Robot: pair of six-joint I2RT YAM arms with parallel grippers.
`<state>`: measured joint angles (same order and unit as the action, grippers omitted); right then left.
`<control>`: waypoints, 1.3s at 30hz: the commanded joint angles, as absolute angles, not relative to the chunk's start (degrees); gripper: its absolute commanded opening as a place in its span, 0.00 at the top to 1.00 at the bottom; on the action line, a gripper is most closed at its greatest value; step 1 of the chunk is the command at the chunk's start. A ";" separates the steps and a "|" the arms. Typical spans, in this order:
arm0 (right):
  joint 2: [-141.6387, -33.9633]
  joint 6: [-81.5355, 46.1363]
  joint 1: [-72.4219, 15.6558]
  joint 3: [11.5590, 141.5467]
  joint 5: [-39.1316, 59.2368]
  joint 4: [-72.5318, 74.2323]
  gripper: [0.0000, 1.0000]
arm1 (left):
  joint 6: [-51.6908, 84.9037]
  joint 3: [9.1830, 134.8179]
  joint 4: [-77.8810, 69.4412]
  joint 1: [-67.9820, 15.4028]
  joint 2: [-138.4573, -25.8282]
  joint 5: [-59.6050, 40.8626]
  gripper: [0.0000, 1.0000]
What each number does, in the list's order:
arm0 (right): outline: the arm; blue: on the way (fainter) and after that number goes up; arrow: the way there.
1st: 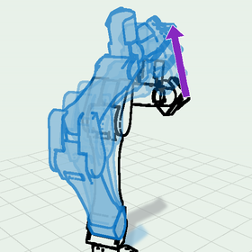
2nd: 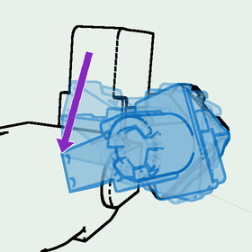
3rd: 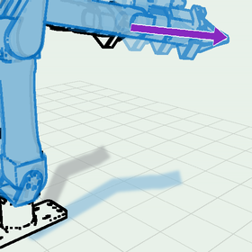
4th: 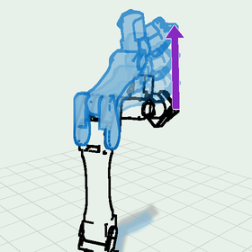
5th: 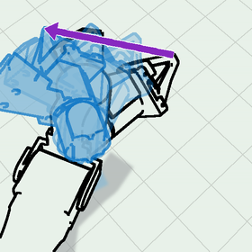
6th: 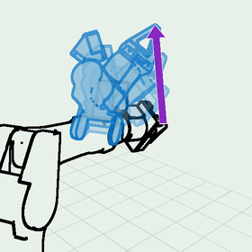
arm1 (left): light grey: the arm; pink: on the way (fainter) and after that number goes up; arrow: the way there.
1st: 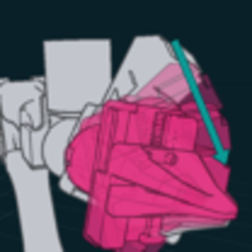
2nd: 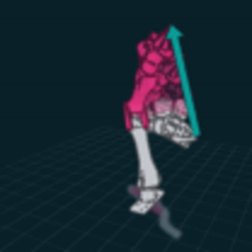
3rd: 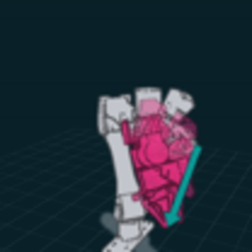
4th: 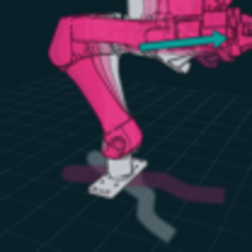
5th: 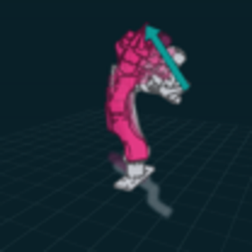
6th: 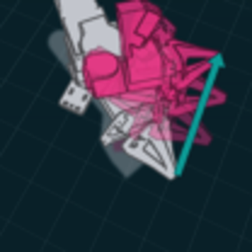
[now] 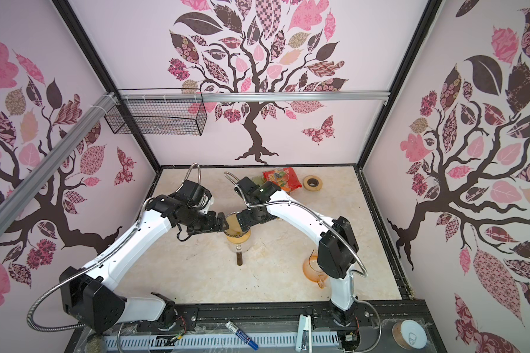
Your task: Place the coffee filter in the dripper
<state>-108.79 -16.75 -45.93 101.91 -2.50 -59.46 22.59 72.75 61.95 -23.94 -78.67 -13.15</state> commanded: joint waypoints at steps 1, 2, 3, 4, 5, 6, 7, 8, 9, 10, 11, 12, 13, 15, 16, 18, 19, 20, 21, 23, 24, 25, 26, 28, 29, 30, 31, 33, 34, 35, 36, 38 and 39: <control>-107.05 -17.40 -45.63 104.61 -2.04 -61.33 0.00 | 21.94 74.35 62.36 -24.08 -79.08 -13.02 0.03; -106.97 -17.49 -45.64 104.84 -1.98 -61.39 0.00 | 21.89 74.20 62.36 -24.08 -79.19 -13.08 0.03; -106.86 -17.58 -45.64 105.05 -1.87 -61.43 0.00 | 21.88 74.03 62.38 -24.07 -79.41 -13.11 0.03; -106.78 -17.64 -45.63 105.25 -1.78 -61.42 0.00 | 21.80 73.97 62.40 -24.03 -79.40 -13.12 0.03; -106.65 -17.70 -45.70 105.55 -1.68 -61.46 0.00 | 21.74 73.89 62.39 -24.04 -79.52 -13.10 0.03; -106.55 -17.68 -45.65 105.68 -1.59 -61.50 0.00 | 21.69 73.79 62.41 -24.08 -79.49 -13.11 0.03; -106.40 -17.74 -45.63 105.95 -1.58 -61.54 0.00 | 21.66 73.73 62.28 -24.04 -79.49 -13.10 0.03; -106.32 -17.67 -45.68 106.17 -1.49 -61.69 0.00 | 21.62 73.68 62.26 -24.04 -79.57 -13.13 0.03; -106.26 -17.81 -45.66 106.38 -1.41 -61.78 0.00 | 21.58 73.57 62.23 -24.03 -79.66 -13.12 0.03; -106.19 -17.93 -45.63 106.60 -1.29 -61.84 0.00 | 21.53 73.44 62.26 -24.06 -79.72 -13.18 0.03; -106.04 -18.01 -45.68 106.84 -1.15 -61.87 0.00 | 21.49 73.32 62.29 -24.03 -79.77 -13.18 0.03; -105.89 -18.02 -45.68 106.97 -0.91 -61.82 0.00 | 21.45 73.31 62.23 -24.08 -79.80 -13.19 0.03; -105.70 -18.15 -45.59 107.02 -0.67 -61.79 0.00 | 21.38 73.26 62.25 -24.04 -79.80 -13.27 0.03; -105.40 -18.33 -45.46 107.42 -0.44 -61.79 0.00 | 21.36 73.37 62.23 -24.08 -79.78 -13.38 0.03; -105.17 -18.41 -45.38 107.49 -0.35 -61.71 0.00 | 21.35 73.39 62.27 -24.08 -79.73 -13.39 0.03; -104.47 -18.69 -45.13 107.64 -0.18 -61.56 0.00 | 21.36 73.52 62.25 -24.06 -79.57 -13.54 0.03; -104.00 -18.79 -44.98 107.73 0.00 -61.44 0.00 | 21.36 73.73 62.27 -24.04 -79.41 -13.71 0.03; -103.45 -19.04 -44.71 107.87 0.13 -61.24 0.00 | 21.36 73.95 62.38 -24.07 -79.30 -13.86 0.03; -102.93 -19.18 -44.58 108.04 0.27 -61.17 0.00 | 21.36 74.21 62.53 -24.02 -79.17 -13.89 0.03; -101.78 -19.50 -44.39 108.79 0.07 -61.03 0.00 | 21.35 74.85 62.75 -24.07 -78.73 -14.01 0.03; -101.29 -19.67 -44.40 109.17 -0.06 -60.99 0.00 | 21.36 75.17 62.84 -24.08 -78.39 -13.89 0.03; -100.62 -19.93 -44.34 109.26 -0.38 -60.80 0.00 | 21.36 75.41 62.83 -24.08 -78.14 -13.89 0.03; -100.15 -20.08 -44.30 109.29 -0.73 -60.49 0.00 | 21.44 75.63 62.84 -24.03 -77.95 -13.93 0.03; -98.70 -20.47 -44.11 109.09 -1.52 -59.69 0.00 | 21.45 76.17 62.87 -24.04 -77.56 -14.21 0.03; -98.25 -20.65 -43.96 109.05 -1.87 -59.51 0.00 | 21.45 76.28 62.86 -24.06 -77.41 -14.32 0.03; -97.77 -20.81 -43.93 109.06 -2.28 -59.35 0.00 | 21.45 76.48 62.91 -24.08 -77.28 -14.55 0.03; -97.36 -20.96 -43.72 109.09 -2.91 -59.55 0.00 | 21.38 76.72 62.98 -24.07 -77.10 -14.51 0.03; -96.57 -21.26 -43.45 109.41 -3.78 -59.78 0.00 | 21.27 77.26 63.26 -24.04 -76.77 -14.42 0.03; -96.16 -21.48 -43.19 109.55 -4.31 -59.99 0.00 | 21.12 77.71 63.35 -24.06 -76.57 -14.42 0.03; -95.83 -21.74 -43.01 110.06 -4.45 -60.37 0.00 | 21.01 78.05 63.50 -24.08 -76.33 -14.54 0.03; -95.56 -21.97 -43.01 110.95 -4.88 -61.13 0.00 | 20.69 78.56 63.74 -24.01 -76.29 -14.61 0.03; -94.89 -22.40 -43.01 112.44 -6.22 -62.09 0.00 | 20.00 80.00 64.67 -23.85 -76.26 -14.62 0.03; -94.31 -22.60 -42.96 112.75 -7.15 -62.29 0.00 | 19.78 80.72 64.92 -23.73 -76.15 -14.55 0.03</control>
